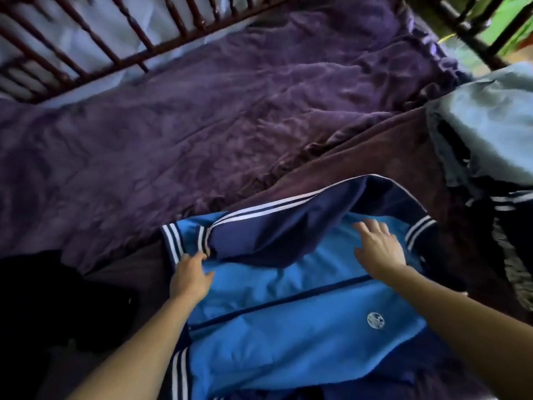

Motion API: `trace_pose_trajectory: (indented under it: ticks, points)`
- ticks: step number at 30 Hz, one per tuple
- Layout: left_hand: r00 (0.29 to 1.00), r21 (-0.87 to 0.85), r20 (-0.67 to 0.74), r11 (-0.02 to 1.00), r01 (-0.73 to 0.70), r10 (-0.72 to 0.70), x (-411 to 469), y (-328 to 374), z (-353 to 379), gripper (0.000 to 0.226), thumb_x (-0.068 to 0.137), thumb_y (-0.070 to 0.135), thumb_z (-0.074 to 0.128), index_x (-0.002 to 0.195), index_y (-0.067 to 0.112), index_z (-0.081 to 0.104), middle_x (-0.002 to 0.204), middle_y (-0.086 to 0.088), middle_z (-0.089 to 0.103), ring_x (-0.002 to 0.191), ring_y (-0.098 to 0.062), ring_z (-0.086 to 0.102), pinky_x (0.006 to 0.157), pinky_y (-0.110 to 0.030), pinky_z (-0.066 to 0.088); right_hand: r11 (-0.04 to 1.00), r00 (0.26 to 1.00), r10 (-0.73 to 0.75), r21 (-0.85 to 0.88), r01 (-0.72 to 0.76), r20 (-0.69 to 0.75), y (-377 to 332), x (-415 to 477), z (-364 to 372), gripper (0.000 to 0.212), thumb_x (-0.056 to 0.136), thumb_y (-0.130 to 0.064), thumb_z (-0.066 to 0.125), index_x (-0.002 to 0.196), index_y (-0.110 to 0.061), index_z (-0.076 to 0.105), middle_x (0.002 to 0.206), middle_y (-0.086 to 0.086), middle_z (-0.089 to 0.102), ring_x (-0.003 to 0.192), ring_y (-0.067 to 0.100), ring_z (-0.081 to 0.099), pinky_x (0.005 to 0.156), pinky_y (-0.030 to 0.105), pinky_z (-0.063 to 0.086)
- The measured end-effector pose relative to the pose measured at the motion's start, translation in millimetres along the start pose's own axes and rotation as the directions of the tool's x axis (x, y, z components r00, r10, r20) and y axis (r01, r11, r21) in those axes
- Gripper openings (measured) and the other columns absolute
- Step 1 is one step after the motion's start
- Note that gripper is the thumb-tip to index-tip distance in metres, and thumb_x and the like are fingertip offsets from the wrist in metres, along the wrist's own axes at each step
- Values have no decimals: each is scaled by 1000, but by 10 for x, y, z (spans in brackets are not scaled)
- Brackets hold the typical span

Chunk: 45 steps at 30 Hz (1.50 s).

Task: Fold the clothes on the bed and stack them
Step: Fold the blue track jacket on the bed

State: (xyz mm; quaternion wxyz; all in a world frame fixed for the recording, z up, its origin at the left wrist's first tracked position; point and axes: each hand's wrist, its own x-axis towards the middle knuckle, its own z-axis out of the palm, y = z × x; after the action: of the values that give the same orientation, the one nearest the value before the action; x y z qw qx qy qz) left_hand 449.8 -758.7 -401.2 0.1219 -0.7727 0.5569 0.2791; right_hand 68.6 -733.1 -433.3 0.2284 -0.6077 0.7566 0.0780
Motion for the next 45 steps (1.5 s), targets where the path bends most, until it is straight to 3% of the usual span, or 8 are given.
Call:
trace_pose_trajectory:
  ticks: [6,12,19,25,28,31,36,45]
  points:
    - [988,-216,-53,968,129,-144,601,-356,267,92,72,39,80,147,24,27,141,-13,42,125,-35,47,96,-45,45,973,985,-175,-150,173,2,-706,907,229,92,77,-24,70,152,-28,16,159,9,10,145,27,13,99,44,40]
    - [954,-194,-296,981,-13,-46,934,-66,349,22,87,25,60,71,18,47,89,-16,66,85,-39,59,61,-33,33,985,999,-51,-162,50,-6,-599,1227,200,28,86,-23,57,113,-22,65,117,13,64,105,36,60,82,39,47]
    - [874,-422,-484,886,-191,-43,1620,183,-712,13,89,24,61,91,11,59,89,-14,66,90,-34,62,75,-38,47,996,940,37,91,-6,-340,-838,1830,-779,33,87,-19,50,118,-18,64,110,26,63,98,48,59,85,47,48]
    - [908,-365,-291,912,185,-301,1609,-433,-238,61,77,48,70,119,6,54,122,-21,57,113,-40,54,91,-46,47,980,890,46,195,49,-454,-818,1841,-613,32,91,-23,49,123,-15,53,124,21,50,106,43,53,83,49,45]
    - [895,-349,-76,853,389,-439,1387,-695,210,66,71,52,75,114,5,56,122,-18,58,112,-40,56,90,-46,49,960,920,-276,-30,279,-280,-848,1540,-77,49,82,-32,64,129,-20,52,124,13,49,111,37,50,77,47,51]
    - [899,-412,-187,862,294,-396,1411,-682,310,25,77,24,73,97,10,68,107,-16,67,103,-38,61,86,-40,48,980,989,-144,-143,136,-44,-818,1534,269,70,79,-32,71,140,-23,38,130,13,46,116,37,48,82,45,47]
    - [795,-460,-513,886,65,-324,1947,-759,-194,19,76,15,73,94,10,70,99,-15,70,96,-33,63,87,-33,46,999,986,50,13,-49,-156,-692,1955,205,29,83,-15,59,110,-17,70,107,25,66,98,46,61,87,45,49]
    - [878,-452,-375,886,106,-296,1308,-1022,334,55,80,31,72,126,9,51,121,-21,55,112,-39,52,95,-44,42,983,978,-181,3,182,-108,-830,1231,454,58,78,-16,68,133,-14,51,131,20,47,116,42,46,89,50,46]
